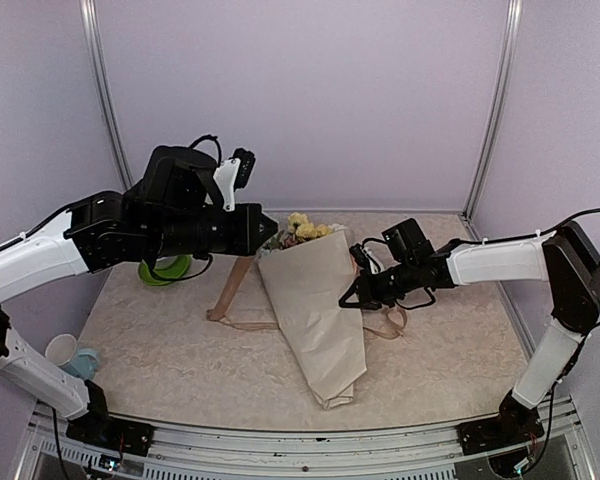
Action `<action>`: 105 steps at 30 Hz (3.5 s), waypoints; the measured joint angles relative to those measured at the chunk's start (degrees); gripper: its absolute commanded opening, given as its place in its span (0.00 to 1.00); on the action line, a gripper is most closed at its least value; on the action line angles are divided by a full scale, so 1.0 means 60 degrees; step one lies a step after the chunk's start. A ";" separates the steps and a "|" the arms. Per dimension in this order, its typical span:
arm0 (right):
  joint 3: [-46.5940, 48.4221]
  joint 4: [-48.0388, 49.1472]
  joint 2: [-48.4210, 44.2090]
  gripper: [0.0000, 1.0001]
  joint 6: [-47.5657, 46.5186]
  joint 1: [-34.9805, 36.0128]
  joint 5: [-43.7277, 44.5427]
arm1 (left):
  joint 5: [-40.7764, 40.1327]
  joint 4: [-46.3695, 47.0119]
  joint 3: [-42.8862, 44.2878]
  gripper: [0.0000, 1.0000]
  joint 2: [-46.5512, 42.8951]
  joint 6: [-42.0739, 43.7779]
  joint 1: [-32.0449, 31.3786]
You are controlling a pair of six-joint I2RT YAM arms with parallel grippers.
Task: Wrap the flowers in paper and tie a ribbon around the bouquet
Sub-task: Place the left side of the ribbon on the folded bouquet, then pick up the right side of the ribbon from the center of the board, then place the right side of the ribbon on the folded bouquet.
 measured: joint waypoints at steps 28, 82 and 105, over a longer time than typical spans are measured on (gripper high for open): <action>-0.0761 0.0874 0.0645 0.16 0.1475 0.0576 0.0623 | 0.5246 0.1905 0.1377 0.00 0.7646 0.0936 0.1027; 0.1519 -0.2867 -0.4426 0.00 -0.2382 -0.0390 0.2357 | 0.6138 0.1749 0.2084 0.00 0.8054 0.1115 0.1253; 0.1996 0.0685 0.0758 0.62 -0.3209 0.4054 -0.0568 | 0.7359 0.3257 0.1009 0.00 0.8003 0.1005 0.1628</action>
